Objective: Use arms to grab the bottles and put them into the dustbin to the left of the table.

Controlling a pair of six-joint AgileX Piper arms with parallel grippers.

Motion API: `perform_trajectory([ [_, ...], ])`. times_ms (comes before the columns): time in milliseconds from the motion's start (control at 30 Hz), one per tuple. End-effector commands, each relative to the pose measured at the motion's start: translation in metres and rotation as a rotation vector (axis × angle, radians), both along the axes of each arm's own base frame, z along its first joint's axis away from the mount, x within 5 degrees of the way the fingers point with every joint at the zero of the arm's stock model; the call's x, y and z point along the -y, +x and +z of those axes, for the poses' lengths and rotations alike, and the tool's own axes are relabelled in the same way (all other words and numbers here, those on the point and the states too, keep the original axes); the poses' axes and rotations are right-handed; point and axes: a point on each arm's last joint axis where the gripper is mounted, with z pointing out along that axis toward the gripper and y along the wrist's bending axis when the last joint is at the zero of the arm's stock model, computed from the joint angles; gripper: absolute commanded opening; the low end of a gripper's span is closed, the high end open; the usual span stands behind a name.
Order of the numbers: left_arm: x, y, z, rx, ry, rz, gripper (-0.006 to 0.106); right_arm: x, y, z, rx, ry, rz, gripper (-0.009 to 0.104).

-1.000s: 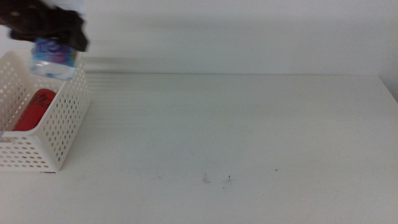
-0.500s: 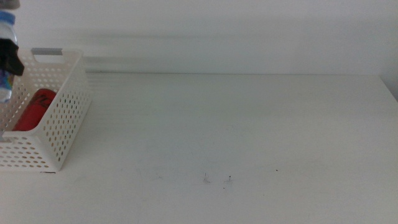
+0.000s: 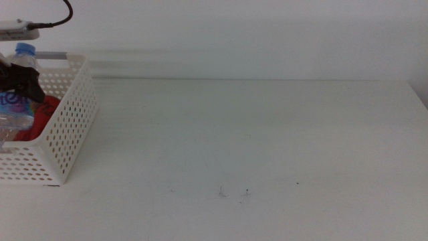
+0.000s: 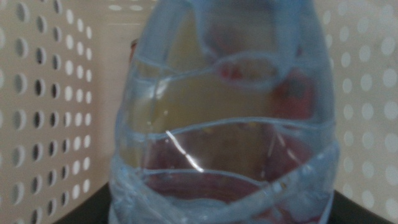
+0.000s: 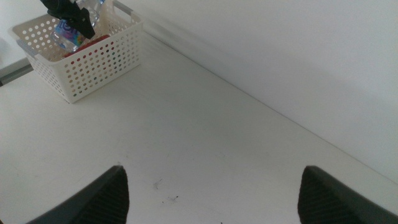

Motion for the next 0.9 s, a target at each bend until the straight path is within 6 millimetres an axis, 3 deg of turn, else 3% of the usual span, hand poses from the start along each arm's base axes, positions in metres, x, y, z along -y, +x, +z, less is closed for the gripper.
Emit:
perform_trajectory([
  [0,0.001,0.004,0.007,0.053,-0.030,0.020,0.032,0.001,-0.001,0.002,0.015,-0.002,0.000,0.093],
  [267,0.009,0.007,0.003,0.029,0.015,-0.010,0.085,0.001,-0.001,0.002,0.015,-0.002,0.000,0.093],
  [333,0.009,0.007,0.003,0.022,0.008,0.016,0.094,0.001,-0.001,0.002,0.015,-0.002,0.000,0.093],
  [467,0.015,0.002,0.007,-0.014,-0.011,0.007,0.094,0.001,-0.001,0.002,0.015,-0.002,0.000,0.093],
  [633,0.021,-0.010,0.029,-0.040,-0.037,0.021,0.094,0.001,-0.001,0.002,0.015,-0.002,0.000,0.093],
  [867,0.054,-0.035,0.088,0.080,-0.228,-0.074,0.094,0.001,-0.001,0.002,0.015,-0.002,0.000,0.093],
])
